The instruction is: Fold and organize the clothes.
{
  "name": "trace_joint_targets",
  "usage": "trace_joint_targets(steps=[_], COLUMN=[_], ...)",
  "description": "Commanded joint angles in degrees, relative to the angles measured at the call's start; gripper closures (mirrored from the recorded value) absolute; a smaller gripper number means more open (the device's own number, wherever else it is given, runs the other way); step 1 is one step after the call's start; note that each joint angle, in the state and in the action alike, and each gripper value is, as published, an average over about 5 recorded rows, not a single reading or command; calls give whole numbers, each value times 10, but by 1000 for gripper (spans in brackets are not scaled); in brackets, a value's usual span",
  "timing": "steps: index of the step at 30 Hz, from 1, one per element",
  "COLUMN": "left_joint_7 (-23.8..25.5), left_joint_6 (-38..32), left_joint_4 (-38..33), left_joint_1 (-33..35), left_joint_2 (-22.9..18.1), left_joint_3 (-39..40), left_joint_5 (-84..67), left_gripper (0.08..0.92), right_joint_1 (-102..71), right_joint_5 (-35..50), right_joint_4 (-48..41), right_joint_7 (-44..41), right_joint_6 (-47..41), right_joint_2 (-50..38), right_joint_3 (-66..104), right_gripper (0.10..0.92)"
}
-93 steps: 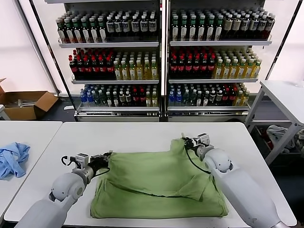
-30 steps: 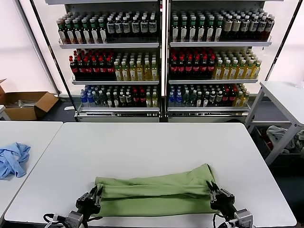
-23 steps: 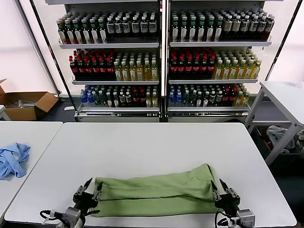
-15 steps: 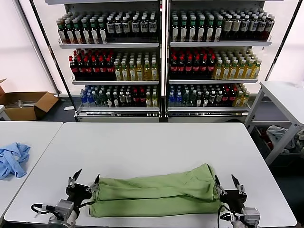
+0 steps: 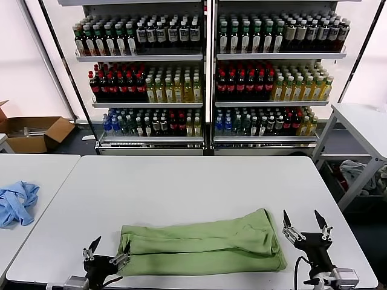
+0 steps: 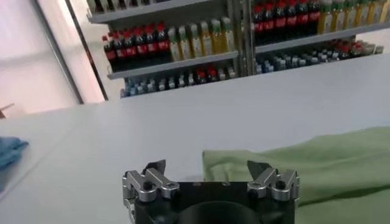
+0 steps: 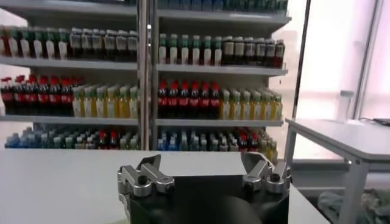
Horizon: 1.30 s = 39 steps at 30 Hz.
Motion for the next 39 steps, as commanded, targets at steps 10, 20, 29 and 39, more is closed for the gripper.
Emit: trace_joint_targets(steps=[10,20,29,39], left_joint_7=[19,20,28,10], left_joint_6=[-81,-80,-89,-94], left_joint_4=[81,127,161,143], left_joint_1=[-56,-94,-109,-123], left_joint_2=[-67,-91,-102,-103], left_joint_3=[38,66,85,108], left_joint_5=[-86,-93,-75,-38], left_gripper=[177,177,205,486], right_joint_1=[-91,-90,-87,-76], right_joint_5=[-40,-48,-49,-50], right_joint_4=[-33,-35,-32,-32], right_joint_7=[-62,-61,-61,-58], right_joint_6=[154,154,153,151], right_joint_2=[19,22,25,26], right_joint_3=[41,40,38,34], right_gripper=[203,203,203,203])
